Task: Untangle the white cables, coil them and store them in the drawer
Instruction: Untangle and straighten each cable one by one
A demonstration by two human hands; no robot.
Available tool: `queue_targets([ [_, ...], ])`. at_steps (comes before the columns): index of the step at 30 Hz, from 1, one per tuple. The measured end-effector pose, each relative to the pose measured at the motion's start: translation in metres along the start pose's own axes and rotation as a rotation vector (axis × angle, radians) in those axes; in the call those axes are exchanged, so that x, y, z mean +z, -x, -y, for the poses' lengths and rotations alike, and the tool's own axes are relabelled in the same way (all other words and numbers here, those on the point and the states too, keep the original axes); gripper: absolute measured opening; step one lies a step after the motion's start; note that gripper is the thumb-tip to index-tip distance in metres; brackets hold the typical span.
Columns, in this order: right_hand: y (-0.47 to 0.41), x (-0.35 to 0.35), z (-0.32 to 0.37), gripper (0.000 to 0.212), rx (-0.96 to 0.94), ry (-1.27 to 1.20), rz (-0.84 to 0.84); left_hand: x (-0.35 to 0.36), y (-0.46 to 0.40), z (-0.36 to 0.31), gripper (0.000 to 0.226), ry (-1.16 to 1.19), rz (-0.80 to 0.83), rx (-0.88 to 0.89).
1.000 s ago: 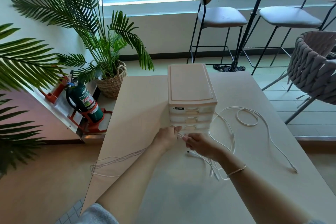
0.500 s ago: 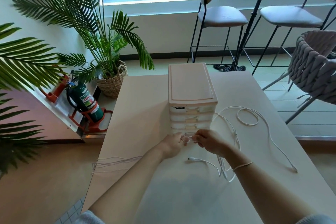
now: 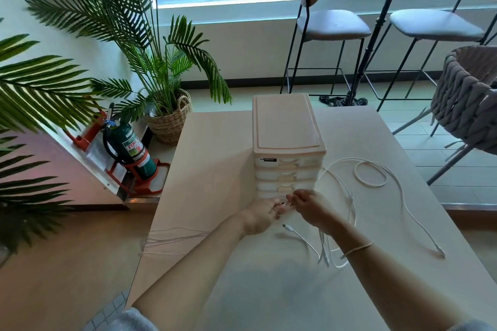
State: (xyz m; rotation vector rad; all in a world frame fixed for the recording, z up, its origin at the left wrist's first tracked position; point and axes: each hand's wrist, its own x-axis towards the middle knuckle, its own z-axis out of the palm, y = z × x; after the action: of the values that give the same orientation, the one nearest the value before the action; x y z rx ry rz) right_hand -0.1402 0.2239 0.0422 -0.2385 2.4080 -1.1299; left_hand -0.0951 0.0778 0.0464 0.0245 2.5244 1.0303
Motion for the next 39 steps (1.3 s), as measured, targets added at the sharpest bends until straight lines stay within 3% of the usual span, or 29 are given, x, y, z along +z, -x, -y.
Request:
queue_targets([
  [4,0.01,-0.003,0.006,0.034,0.01,-0.019,0.157,-0.007,-0.004,0.014,0.014,0.014,-0.071,-0.079],
  [11,0.006,-0.007,0.008,0.023,-0.031,0.077,0.083,-0.015,0.0,0.027,0.03,-0.184,0.053,-0.126],
  [16,0.0,-0.009,0.007,0.029,-0.031,0.154,0.036,-0.023,0.009,0.043,0.02,-0.292,0.025,-0.13],
  [19,0.002,-0.013,0.007,0.03,-0.057,0.253,0.036,-0.026,0.014,0.052,0.02,-0.488,0.0,-0.17],
  [23,0.001,-0.034,-0.006,0.028,0.004,0.28,-0.035,-0.035,0.039,0.095,0.037,-0.74,0.005,-0.356],
  [29,0.004,-0.038,-0.011,0.03,0.037,0.298,-0.037,-0.057,0.081,0.159,0.041,-0.822,0.018,-0.645],
  [35,0.005,-0.026,0.005,0.027,-0.006,0.222,0.022,-0.081,0.083,0.162,0.042,-0.881,-0.175,-0.987],
  [39,0.007,-0.027,0.0,0.034,0.015,0.187,0.0,-0.084,0.09,0.167,0.052,-0.755,-0.299,-1.074],
])
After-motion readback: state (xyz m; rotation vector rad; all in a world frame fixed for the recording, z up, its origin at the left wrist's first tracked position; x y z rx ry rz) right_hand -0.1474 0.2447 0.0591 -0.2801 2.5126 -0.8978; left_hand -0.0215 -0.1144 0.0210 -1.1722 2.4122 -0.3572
